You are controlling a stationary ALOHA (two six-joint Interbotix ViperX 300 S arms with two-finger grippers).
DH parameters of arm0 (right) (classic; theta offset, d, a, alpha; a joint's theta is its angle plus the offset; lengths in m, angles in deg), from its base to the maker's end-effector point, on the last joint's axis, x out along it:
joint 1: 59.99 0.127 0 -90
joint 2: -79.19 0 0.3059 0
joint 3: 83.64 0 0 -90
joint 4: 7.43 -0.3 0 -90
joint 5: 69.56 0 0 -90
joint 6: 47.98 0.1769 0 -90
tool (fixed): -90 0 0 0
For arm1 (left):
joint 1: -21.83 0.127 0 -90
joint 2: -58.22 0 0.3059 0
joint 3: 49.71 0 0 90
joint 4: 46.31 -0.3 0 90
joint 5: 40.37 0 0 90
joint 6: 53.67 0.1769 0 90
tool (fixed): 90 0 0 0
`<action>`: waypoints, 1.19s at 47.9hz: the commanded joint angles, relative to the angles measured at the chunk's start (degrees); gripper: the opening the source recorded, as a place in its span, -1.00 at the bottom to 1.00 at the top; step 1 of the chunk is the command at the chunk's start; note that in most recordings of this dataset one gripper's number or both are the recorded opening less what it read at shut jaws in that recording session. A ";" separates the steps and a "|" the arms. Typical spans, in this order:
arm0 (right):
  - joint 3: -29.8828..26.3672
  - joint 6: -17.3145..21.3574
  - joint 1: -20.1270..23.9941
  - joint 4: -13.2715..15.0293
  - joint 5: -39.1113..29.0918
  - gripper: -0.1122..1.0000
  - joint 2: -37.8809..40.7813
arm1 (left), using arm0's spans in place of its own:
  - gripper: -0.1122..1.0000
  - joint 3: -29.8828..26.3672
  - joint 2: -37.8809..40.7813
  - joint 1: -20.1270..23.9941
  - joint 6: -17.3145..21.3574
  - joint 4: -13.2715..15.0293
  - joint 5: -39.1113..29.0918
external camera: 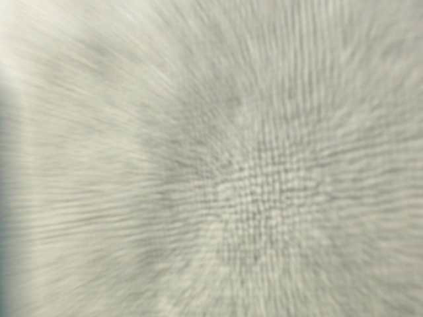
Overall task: Fold a large towel.
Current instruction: 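Lift the towel with both grippers and shake it out flat, then lay the towel down, folding the held edge over toward the front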
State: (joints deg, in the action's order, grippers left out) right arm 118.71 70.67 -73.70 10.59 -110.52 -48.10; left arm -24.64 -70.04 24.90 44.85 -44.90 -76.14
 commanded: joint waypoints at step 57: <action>28.21 8.96 7.73 -2.29 7.73 -0.76 10.63 | -0.75 26.63 11.87 -4.83 -10.55 0.70 15.91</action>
State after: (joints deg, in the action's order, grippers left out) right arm 146.05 79.46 -68.16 10.24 -103.58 -38.87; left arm 1.56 -60.28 22.09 36.59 -44.37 -63.57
